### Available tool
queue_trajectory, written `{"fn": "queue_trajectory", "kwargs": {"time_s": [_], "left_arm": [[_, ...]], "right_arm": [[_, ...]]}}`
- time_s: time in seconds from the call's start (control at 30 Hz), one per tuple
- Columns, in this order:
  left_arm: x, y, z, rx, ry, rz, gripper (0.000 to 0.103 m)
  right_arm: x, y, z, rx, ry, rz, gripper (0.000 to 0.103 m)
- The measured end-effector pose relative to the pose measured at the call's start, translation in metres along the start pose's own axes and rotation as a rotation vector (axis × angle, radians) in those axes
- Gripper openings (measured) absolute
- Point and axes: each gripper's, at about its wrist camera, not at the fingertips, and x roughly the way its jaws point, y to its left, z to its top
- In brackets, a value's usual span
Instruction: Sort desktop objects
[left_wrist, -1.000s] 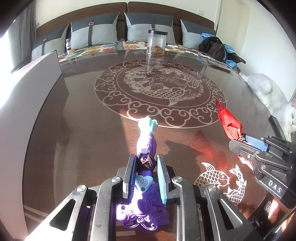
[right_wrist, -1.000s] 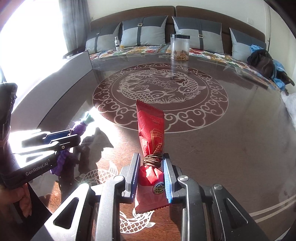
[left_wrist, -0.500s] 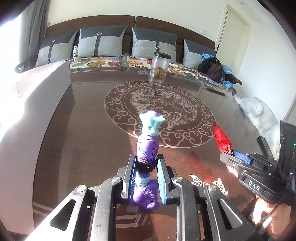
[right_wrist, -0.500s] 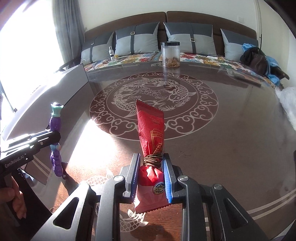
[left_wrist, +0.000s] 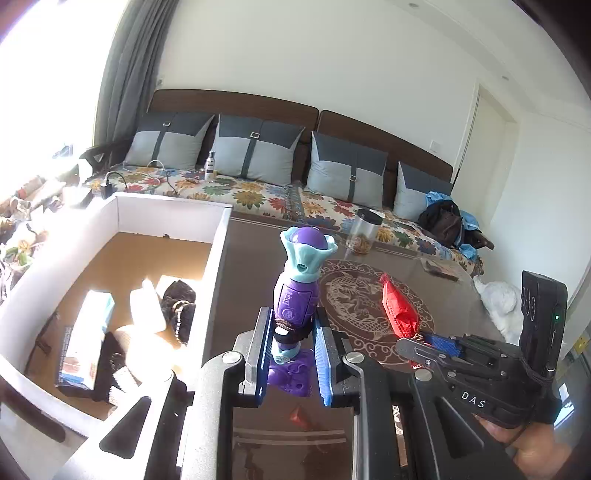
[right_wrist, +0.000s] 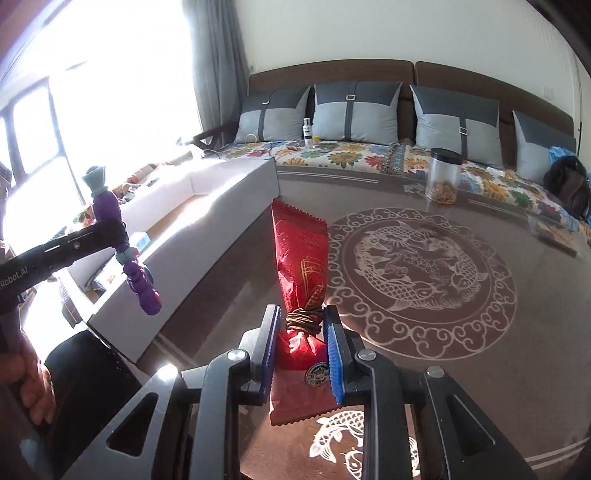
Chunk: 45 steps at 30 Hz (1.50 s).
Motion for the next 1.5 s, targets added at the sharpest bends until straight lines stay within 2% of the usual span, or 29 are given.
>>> {"fn": "queue_trajectory", "kwargs": {"time_s": [0.1,0.23,0.3,0.4,0.47,0.5,0.53,0.57,0.6,0.73,0.9,0.97,1.07,1.13,1.27,1.3,1.4,1.5], "left_arm": [[-0.013,0.05,0.021,-0.013,0.016,0.072,0.021],[0.002,0.122,0.033,-0.061,0.108,0.17,0.021],[0.02,0.152,0.029,-0.101,0.176,0.195,0.021],[0.048,0.182,0.015,-0.14,0.282,0.264,0.022],[0.061,0.193,0.003,-0.185,0.339,0.285,0.026],[0.064,0.198,-0.001,-0.205,0.353,0.293,0.039],[0.061,0.201,-0.005,-0.22,0.356,0.304,0.049],[0.058,0.203,-0.007,-0.227,0.347,0.319,0.073],[0.053,0.205,-0.009,-0.229,0.326,0.336,0.088],[0.033,0.206,-0.007,-0.232,0.268,0.379,0.09],[0.004,0.201,-0.005,-0.288,0.171,0.401,0.092],[0.004,0.202,-0.008,-0.334,0.222,0.362,0.098],[0.003,0.195,-0.01,-0.33,0.284,0.321,0.098],[-0.005,0.183,-0.005,-0.27,0.265,0.359,0.098],[-0.026,0.163,0.015,-0.168,0.224,0.512,0.099],[-0.032,0.16,0.019,-0.163,0.213,0.529,0.099],[-0.044,0.158,0.027,-0.208,0.177,0.511,0.099],[-0.048,0.16,0.024,-0.271,0.197,0.577,0.099]], "right_arm": [[0.012,0.053,0.04,-0.046,-0.015,0.133,0.025],[0.049,0.124,0.082,-0.094,0.021,0.287,0.025],[0.077,0.154,0.095,-0.124,0.067,0.321,0.025],[0.123,0.186,0.1,-0.154,0.156,0.31,0.028],[0.154,0.197,0.094,-0.153,0.255,0.299,0.046],[0.165,0.2,0.09,-0.151,0.295,0.288,0.054],[0.174,0.201,0.088,-0.15,0.322,0.272,0.067],[0.177,0.201,0.086,-0.153,0.335,0.258,0.069],[0.177,0.202,0.084,-0.156,0.337,0.25,0.069],[0.156,0.195,0.084,-0.174,0.31,0.227,0.091],[0.128,0.188,0.087,-0.184,0.275,0.155,0.098],[0.122,0.186,0.09,-0.172,0.277,0.132,0.1],[0.115,0.185,0.094,-0.158,0.291,0.113,0.101],[0.108,0.186,0.097,-0.145,0.283,0.114,0.101],[0.094,0.192,0.104,-0.128,0.266,0.118,0.103],[0.092,0.194,0.106,-0.132,0.265,0.127,0.103],[0.087,0.2,0.111,-0.161,0.259,0.134,0.103],[0.091,0.201,0.115,-0.188,0.293,0.133,0.103]]}}
